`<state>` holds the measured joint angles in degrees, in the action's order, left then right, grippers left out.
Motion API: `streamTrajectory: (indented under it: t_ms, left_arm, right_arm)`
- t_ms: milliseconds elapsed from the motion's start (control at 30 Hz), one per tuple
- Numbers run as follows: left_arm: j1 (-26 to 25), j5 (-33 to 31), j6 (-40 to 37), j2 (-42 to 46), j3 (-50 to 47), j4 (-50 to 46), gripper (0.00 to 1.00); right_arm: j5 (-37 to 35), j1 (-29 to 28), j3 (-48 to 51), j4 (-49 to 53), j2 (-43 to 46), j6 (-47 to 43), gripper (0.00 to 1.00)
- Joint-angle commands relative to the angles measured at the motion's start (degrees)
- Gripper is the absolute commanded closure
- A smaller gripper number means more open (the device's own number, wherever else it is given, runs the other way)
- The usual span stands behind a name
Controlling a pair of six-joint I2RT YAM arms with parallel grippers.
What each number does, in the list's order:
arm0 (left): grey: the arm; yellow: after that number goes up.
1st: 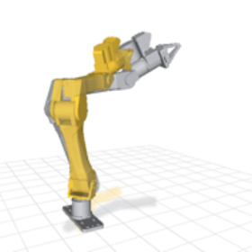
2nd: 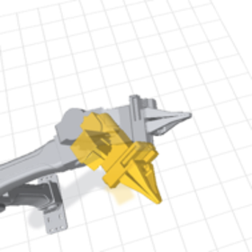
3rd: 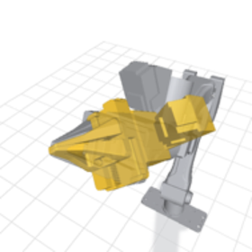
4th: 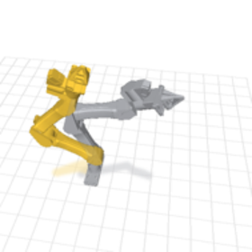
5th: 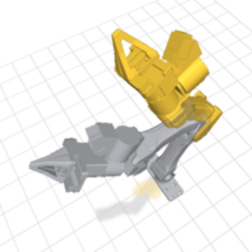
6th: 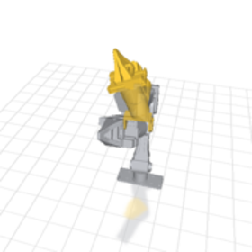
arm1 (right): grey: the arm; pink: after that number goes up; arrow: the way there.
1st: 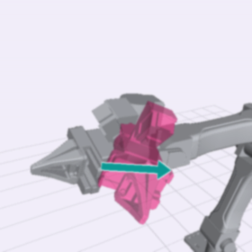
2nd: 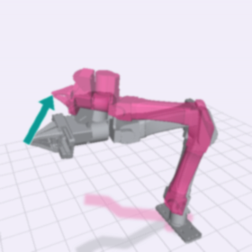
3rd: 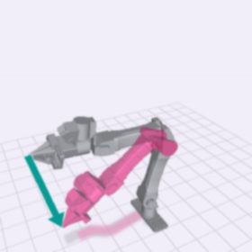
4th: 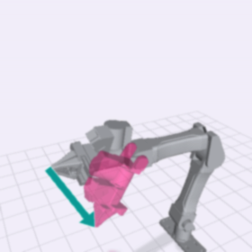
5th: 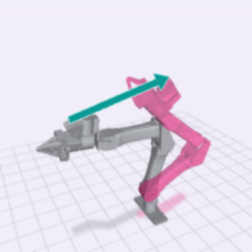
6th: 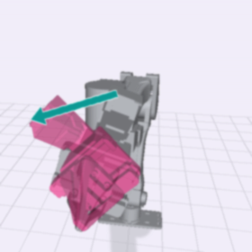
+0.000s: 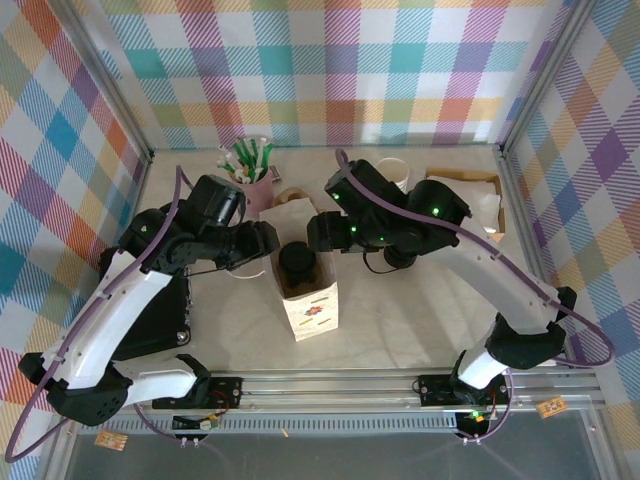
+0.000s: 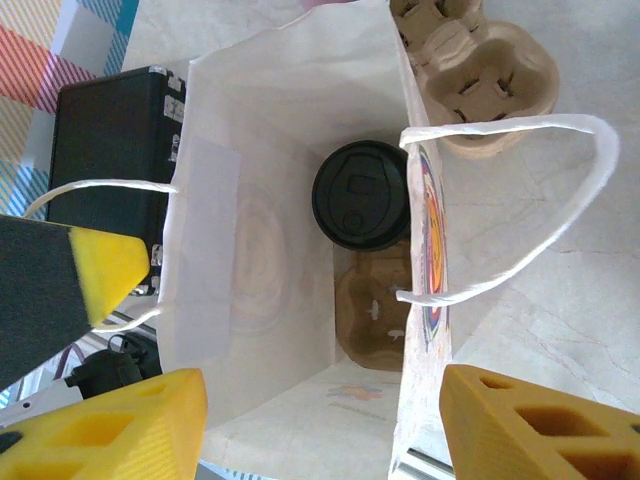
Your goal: Pack the takeout coffee
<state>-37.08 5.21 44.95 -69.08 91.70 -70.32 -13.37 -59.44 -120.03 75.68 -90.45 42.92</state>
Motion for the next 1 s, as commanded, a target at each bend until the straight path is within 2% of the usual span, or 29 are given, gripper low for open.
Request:
streamTrajectory:
  t_ms: [0,233,333,400,533,633,700,767,800,867,967]
  left_arm:
    - [-0.17,1.75,-2.47,-0.64,4.28,0.43,0.46]
    - [-0.19,4.89,-6.08,-1.08,10.03,4.92,0.46]
    - [-0.18,3.19,-8.11,-1.58,12.97,7.86,0.46]
    - [-0.14,-0.72,-10.75,-2.75,14.82,11.11,0.46]
    - [-0.18,-10.32,-18.23,-7.55,16.25,20.42,0.43]
    - [-0.17,-17.41,-25.36,-10.93,13.21,29.67,0.43]
    - [-0.16,-21.63,-30.35,-12.21,12.56,33.13,0.43]
    - [0.09,-28.1,-27.6,-14.24,16.03,31.85,0.39]
    - [0.38,-27.77,-27.43,-15.7,18.8,31.27,0.39]
    - [0.43,-26.17,-28.86,-19.11,24.83,29.03,0.39]
    - [0.39,-27.91,-29.68,-23.86,31.84,24.55,0.39]
  right_arm:
    - [-1.99,1.42,-2.82,3.32,0.4,1.02,0.37]
    - [-9.05,4.11,-10.51,8.05,-0.06,-0.8,0.36]
    - [-11.47,9.67,-12.23,8.91,0.72,-1.34,0.36]
    - [-10.19,16.3,-10.29,6.75,1.63,-4.25,0.36]
    - [-8.79,28.87,-3.37,-2.16,2.42,-14.77,0.36]
    - [-7.67,35.93,10.48,-16.82,5.54,-27.08,0.36]
    - [-7.66,39.88,20.44,-25.2,8.86,-29.59,0.38]
    - [-0.22,46.22,28.15,-31.0,11.42,-26.6,0.41]
    - [3.05,49.16,29.63,-31.69,11.68,-24.78,0.42]
    - [4.58,52.77,30.3,-30.9,10.66,-24.54,0.42]
    - [7.36,55.51,28.77,-29.01,7.05,-27.04,0.41]
